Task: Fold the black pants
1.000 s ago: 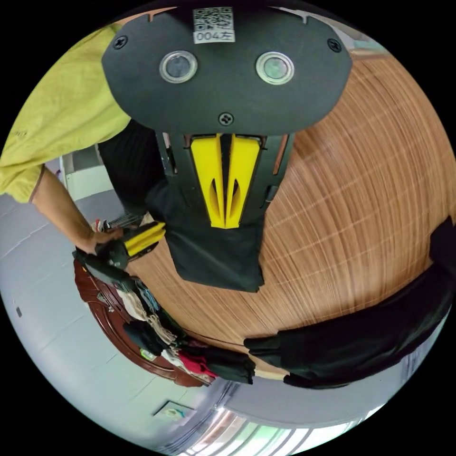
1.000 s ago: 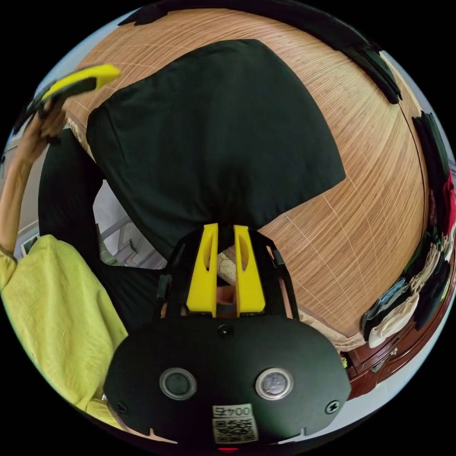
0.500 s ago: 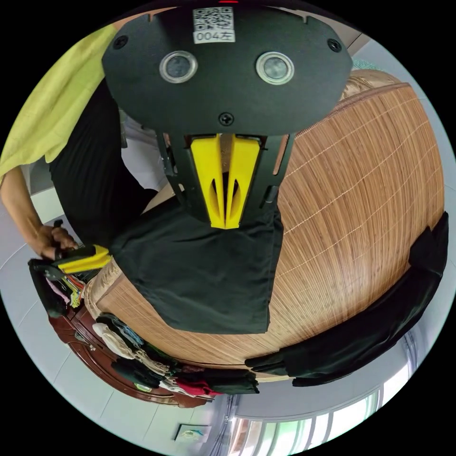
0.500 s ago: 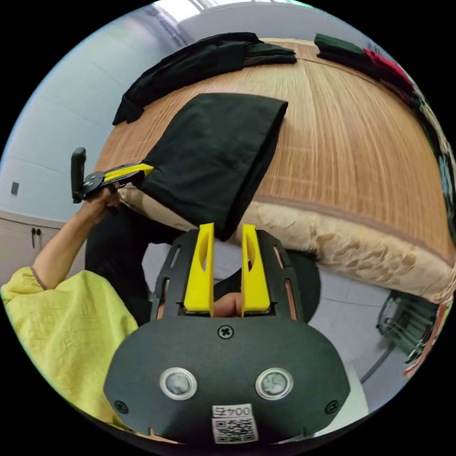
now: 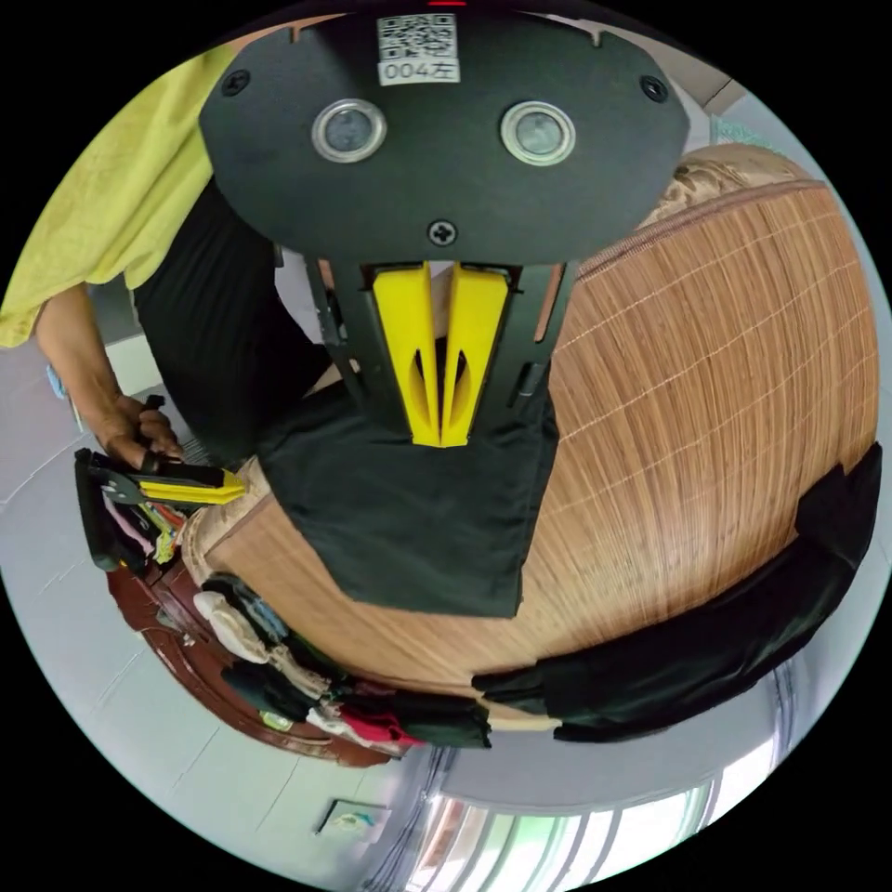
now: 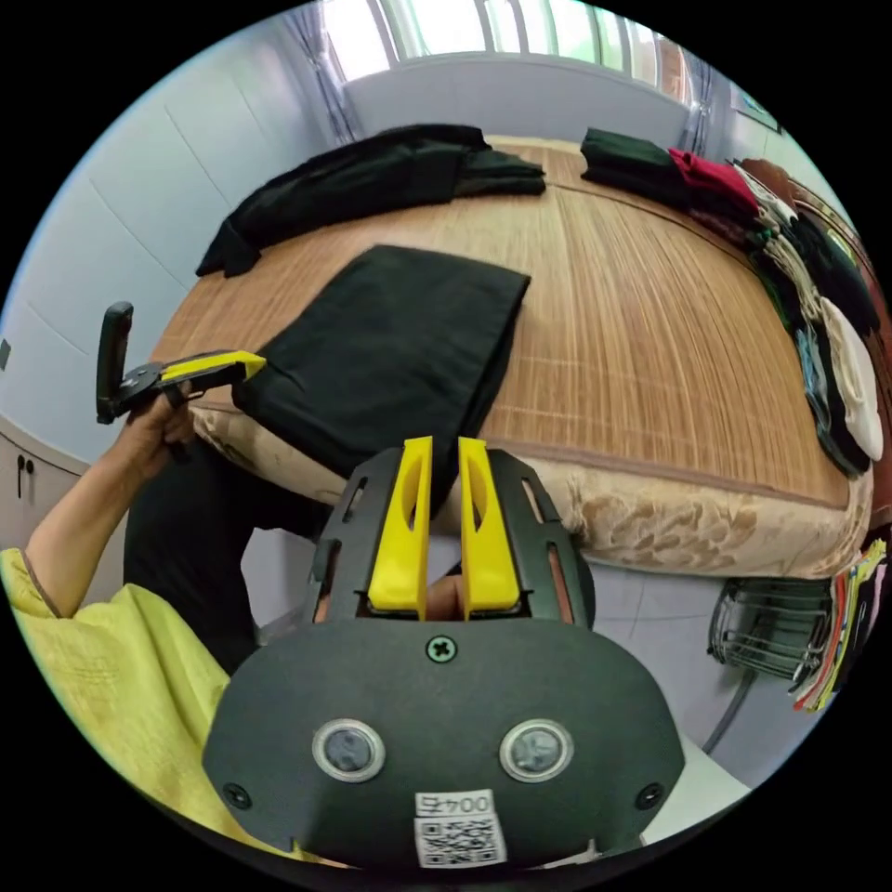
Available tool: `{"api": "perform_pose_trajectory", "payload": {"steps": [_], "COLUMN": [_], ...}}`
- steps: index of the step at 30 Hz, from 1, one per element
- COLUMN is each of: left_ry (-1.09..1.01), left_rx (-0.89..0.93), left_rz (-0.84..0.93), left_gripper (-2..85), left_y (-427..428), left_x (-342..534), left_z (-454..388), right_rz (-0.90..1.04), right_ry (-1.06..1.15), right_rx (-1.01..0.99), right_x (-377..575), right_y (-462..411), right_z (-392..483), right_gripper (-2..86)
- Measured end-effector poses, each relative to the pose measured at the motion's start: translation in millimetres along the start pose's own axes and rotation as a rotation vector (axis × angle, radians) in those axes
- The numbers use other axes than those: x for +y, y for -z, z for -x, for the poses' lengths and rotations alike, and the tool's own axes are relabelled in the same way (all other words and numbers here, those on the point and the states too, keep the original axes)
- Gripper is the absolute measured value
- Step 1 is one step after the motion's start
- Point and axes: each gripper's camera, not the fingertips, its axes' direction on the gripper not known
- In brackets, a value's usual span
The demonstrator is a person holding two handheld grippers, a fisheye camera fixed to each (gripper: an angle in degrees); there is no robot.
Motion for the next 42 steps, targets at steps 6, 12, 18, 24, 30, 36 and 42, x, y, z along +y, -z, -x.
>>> {"api": "perform_pose_trajectory", "payload": {"steps": [6, 12, 18, 24, 30, 36, 42], "left_ry": [-0.130, -0.088, -0.104, -0.115, -0.127, -0.121, -0.129], "left_rx": [-0.035, 0.017, -0.027, -0.059, -0.087, -0.094, -0.115], "left_rz": [0.084, 0.063, 0.077, 0.071, 0.077, 0.078, 0.086], "left_gripper": [0.0, 0.0, 0.0, 0.0, 0.1, 0.2, 0.2], "left_y": [-25, -36, -32, -27, -24, -20, -17], "left_x": [-19, -4, -3, 1, 1, 1, 0], "left_z": [-41, -34, -48, -60, -72, -80, -92], "right_rz": [-0.050, -0.009, -0.131, 0.024, 0.076, 0.031, 0.060], "right_ry": [0.012, 0.034, -0.047, -0.063, -0.075, 0.045, 0.075], "right_rx": [-0.056, -0.053, -0.052, 0.038, 0.009, -0.097, -0.044], "right_x": [-13, -18, -88, -144, -149, -103, -59], "right_y": [-34, -42, -35, -92, -113, -75, -105], "right_z": [2, -7, -46, -65, -85, -66, -48], "right_gripper": [4.2, 1.1, -0.4, -0.2, 0.3, 4.7, 4.9]}}
